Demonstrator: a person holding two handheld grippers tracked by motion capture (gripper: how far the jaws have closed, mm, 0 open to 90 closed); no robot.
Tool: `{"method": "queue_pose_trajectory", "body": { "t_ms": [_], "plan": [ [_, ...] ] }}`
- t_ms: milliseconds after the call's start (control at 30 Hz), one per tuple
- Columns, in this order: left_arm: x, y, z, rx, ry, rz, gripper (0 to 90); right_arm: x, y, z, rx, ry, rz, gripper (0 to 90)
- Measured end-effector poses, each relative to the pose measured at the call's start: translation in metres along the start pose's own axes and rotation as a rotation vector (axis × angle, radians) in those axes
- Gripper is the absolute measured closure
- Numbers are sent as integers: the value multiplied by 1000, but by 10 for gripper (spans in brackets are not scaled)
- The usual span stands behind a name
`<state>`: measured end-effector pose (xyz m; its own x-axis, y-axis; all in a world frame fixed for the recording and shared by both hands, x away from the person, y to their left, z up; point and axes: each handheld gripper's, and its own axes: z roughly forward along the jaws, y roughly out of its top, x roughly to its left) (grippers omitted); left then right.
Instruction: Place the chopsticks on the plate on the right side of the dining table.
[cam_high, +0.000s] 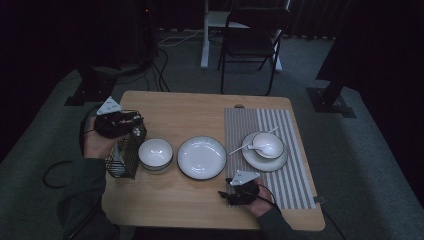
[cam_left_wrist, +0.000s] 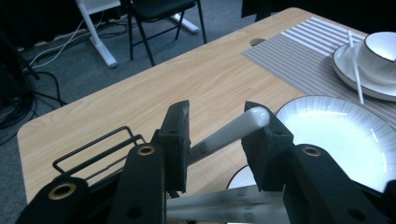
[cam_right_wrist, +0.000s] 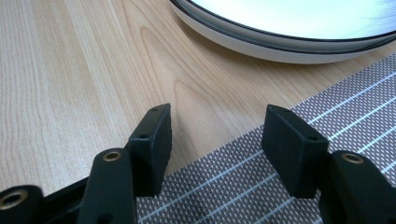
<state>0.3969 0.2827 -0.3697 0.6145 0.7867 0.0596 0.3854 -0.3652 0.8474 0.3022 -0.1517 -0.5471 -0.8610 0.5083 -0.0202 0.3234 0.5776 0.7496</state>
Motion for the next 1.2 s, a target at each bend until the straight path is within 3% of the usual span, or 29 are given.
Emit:
{"method": "queue_pose_trajectory", "body": {
  "t_ms": [633,1200],
  "plan": [
    [14,-10,9,30,2,-38,621,0,0,0,0,1,0,423],
    [20,-16,17,76,22,-32,622,0,0,0,0,0,-1,423]
  ]
}}
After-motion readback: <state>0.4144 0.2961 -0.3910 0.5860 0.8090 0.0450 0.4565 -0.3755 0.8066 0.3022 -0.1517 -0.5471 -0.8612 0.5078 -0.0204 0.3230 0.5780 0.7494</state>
